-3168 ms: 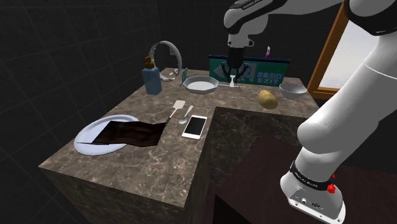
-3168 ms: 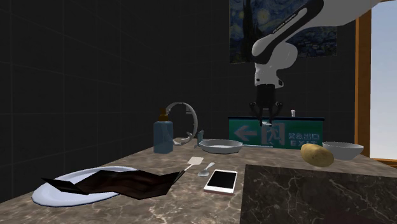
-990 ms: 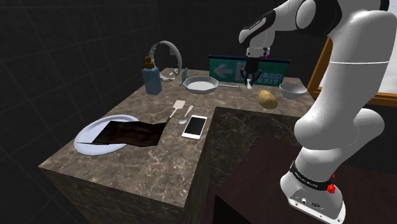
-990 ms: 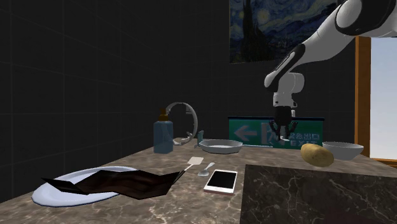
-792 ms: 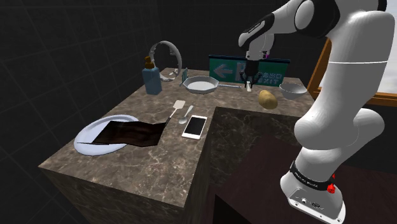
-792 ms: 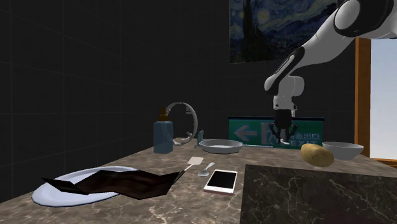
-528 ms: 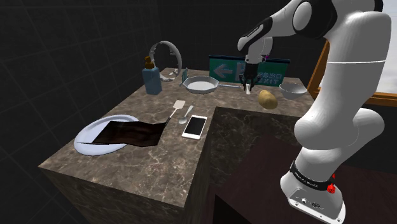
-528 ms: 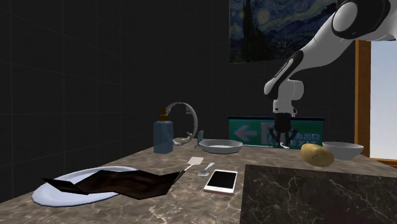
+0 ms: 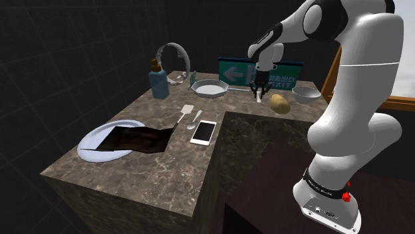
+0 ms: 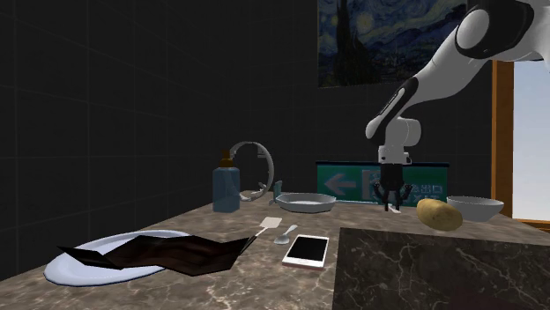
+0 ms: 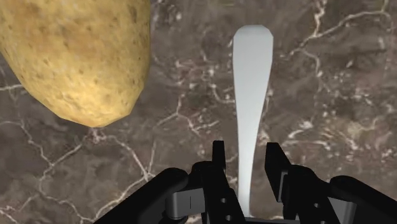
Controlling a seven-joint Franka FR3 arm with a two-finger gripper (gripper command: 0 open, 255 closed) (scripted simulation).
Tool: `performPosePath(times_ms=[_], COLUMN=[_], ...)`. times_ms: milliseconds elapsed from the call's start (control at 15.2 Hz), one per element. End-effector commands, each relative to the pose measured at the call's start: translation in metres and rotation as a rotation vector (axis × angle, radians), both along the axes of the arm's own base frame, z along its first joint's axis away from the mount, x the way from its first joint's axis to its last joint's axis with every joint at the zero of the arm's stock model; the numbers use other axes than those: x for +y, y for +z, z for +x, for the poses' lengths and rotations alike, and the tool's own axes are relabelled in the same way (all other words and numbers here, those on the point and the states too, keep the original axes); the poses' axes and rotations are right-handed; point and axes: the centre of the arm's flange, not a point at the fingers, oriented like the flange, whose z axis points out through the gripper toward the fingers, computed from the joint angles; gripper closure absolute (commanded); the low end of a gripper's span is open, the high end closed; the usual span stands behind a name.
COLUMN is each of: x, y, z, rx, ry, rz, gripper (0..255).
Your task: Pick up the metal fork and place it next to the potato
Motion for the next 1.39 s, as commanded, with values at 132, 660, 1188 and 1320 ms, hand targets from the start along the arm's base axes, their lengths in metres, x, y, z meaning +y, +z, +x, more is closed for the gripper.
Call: performPosePath(times_ms=[132, 660, 1188, 1320], x=[0.000, -0.002, -0.007, -0.007], y=[0.000, 0.013, 0.049, 0.049], z=[0.000, 0.001, 0.003, 0.003], rx=[0.000, 0.000, 0.000, 0.000], ry=[0.000, 0.000, 0.000, 0.000], rz=[0.000, 0.000, 0.000, 0.000], gripper=[255, 0, 0, 0])
